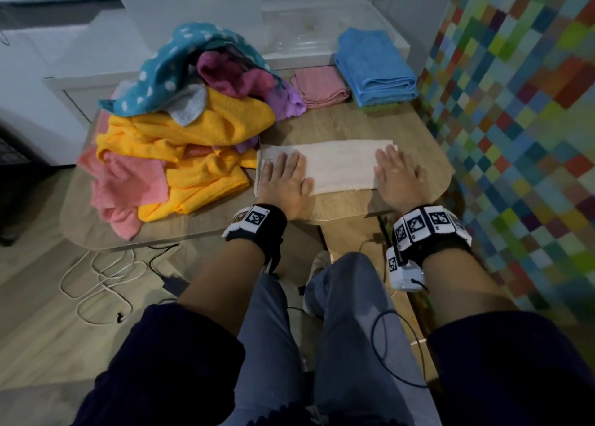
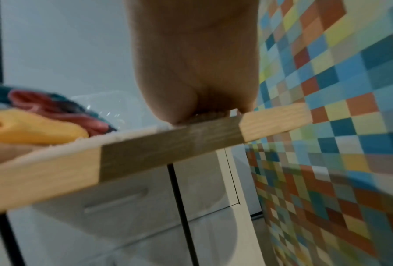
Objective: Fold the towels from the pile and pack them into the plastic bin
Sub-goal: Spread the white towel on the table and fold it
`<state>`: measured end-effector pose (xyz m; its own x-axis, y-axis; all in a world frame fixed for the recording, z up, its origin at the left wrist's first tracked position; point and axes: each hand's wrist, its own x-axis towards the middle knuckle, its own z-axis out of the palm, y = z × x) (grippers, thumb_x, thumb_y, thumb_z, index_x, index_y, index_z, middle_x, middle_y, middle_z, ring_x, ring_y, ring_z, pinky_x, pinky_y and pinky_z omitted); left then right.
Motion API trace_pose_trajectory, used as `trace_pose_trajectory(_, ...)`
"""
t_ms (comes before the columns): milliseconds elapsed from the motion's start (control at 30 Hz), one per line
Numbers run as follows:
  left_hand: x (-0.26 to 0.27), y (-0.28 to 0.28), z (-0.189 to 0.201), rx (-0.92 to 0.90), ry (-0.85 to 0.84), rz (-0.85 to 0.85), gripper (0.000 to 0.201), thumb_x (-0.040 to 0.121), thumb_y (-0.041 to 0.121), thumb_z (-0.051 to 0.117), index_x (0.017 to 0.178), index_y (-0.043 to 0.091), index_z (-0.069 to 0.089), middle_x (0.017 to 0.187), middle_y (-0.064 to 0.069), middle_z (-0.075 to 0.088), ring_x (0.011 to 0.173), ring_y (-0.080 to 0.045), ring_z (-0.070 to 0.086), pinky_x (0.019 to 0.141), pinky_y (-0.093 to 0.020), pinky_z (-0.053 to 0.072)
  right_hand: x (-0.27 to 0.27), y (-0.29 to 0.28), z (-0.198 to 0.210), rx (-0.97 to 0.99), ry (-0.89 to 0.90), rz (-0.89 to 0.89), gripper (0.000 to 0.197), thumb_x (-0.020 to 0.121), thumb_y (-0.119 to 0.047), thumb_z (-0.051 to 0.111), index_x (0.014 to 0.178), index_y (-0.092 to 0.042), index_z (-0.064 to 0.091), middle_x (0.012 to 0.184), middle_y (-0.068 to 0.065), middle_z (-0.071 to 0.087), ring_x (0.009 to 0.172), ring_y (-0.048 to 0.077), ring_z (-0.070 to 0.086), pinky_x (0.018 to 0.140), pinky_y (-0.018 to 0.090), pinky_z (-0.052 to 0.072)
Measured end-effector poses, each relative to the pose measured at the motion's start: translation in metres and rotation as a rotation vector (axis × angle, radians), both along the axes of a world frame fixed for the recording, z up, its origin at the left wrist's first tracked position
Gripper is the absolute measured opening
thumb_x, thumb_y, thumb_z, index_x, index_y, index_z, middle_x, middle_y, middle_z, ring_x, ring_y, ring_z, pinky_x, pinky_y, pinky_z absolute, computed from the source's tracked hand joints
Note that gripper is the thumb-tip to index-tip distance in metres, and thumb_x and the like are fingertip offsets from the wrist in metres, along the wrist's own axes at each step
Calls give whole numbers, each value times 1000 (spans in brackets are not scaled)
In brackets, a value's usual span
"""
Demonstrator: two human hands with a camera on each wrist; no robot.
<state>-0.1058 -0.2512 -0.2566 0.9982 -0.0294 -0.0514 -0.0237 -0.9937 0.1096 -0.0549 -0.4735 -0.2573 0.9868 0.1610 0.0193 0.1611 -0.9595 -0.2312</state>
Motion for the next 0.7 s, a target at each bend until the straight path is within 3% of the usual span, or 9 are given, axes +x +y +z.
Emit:
trace_pose_trajectory(200, -8, -7, 3, -10, 1, 0, 57, 101, 39, 17, 150, 14, 3, 159, -3, 0, 146, -25, -2, 117, -42, -3, -18, 3, 6, -48, -54, -149, 44, 99, -27, 34, 142, -28, 30, 151, 11, 24, 138, 35, 20, 109, 54, 21)
trace_pose_trajectory(300, -6, -7, 3, -24, 14, 14, 57, 101, 39, 16, 150, 14, 3, 159, -3, 0, 146, -25, -3, 118, -42, -3, -22, 15, 16, 55, -94, -328, 52, 95, -30, 48, 142, -15, 32, 140, 18, 38, 129, 36, 35, 104, 49, 29)
trace_pose_trajectory(400, -6, -6, 0, -30, -13, 7, 57, 101, 39, 18, 150, 14, 4, 159, -3, 1, 146, -25, -2, 117, -42, -4, -21, 19, 21, 189, -68, -479, 45, 91, -34, 57, 122, -2, 51, 123, 20, 56, 115, 36, 51, 96, 45, 38)
trace_pose_trajectory(500, -7, -5, 0, -35, -18, 5, 57, 101, 39, 18, 150, 15, 4, 159, -3, 1, 146, -24, -2, 117, -42, -4, -17, 16, 21, 256, -27, -463, 41, 89, -36, 58, 112, -2, 60, 111, 19, 63, 102, 37, 58, 85, 42, 46)
trace_pose_trajectory(700, 0, -14, 3, -51, 8, -2, 57, 101, 39, 17, 150, 14, 2, 159, -4, -1, 146, -26, -4, 117, -43, -4, -10, 12, 36, 559, 49, -424, 33, 89, -9, 54, 119, 5, 52, 118, 20, 59, 109, 34, 55, 84, 34, 43)
